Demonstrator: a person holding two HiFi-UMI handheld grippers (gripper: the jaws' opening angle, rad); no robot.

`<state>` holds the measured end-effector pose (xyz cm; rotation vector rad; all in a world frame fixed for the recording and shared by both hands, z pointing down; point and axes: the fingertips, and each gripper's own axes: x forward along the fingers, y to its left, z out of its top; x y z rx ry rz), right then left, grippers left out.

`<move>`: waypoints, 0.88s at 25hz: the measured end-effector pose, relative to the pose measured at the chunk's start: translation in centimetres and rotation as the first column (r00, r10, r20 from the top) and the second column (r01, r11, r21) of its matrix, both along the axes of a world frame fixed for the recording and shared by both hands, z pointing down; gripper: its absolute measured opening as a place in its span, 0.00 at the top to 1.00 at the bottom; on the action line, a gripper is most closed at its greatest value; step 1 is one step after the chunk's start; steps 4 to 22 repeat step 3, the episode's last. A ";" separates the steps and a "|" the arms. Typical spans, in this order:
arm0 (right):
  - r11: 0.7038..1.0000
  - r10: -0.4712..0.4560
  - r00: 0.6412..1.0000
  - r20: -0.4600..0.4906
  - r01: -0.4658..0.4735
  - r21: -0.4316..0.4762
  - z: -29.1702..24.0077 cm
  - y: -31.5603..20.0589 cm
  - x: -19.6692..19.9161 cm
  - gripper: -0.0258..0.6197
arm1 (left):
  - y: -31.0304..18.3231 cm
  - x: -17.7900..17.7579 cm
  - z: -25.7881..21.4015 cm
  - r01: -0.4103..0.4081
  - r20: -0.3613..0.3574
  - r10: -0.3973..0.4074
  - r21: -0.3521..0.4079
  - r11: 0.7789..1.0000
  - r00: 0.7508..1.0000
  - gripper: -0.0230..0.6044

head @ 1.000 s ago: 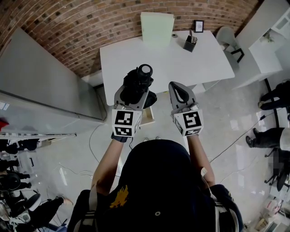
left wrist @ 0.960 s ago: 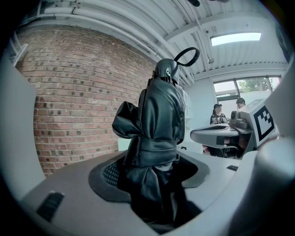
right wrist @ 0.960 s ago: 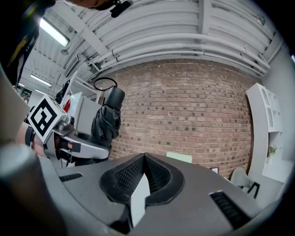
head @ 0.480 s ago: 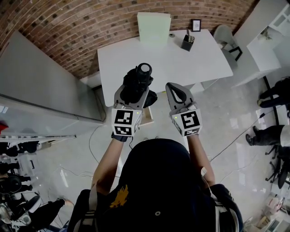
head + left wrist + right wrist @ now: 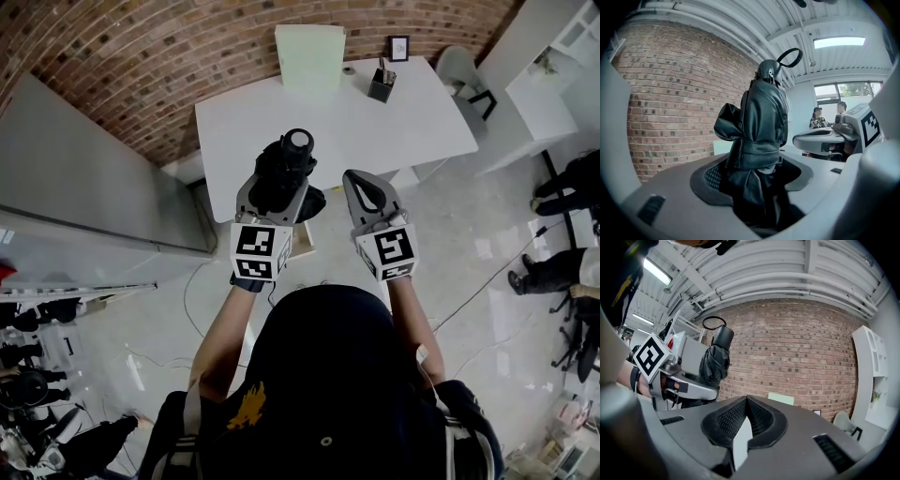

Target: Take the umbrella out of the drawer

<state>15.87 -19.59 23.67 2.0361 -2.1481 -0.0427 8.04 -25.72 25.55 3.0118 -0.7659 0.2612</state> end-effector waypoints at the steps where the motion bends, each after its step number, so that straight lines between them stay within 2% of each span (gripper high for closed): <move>1: 1.000 0.000 1.000 0.001 0.000 0.000 0.0 0.0 0.1 0.92 | 0.0 0.1 0.0 -0.002 0.000 0.002 0.000 1.000 1.000 0.51; 22: 1.000 -0.001 1.000 0.004 0.001 0.001 -0.1 0.0 0.2 0.92 | 0.1 0.3 -0.1 -0.006 -0.001 0.006 0.000 1.000 1.000 0.51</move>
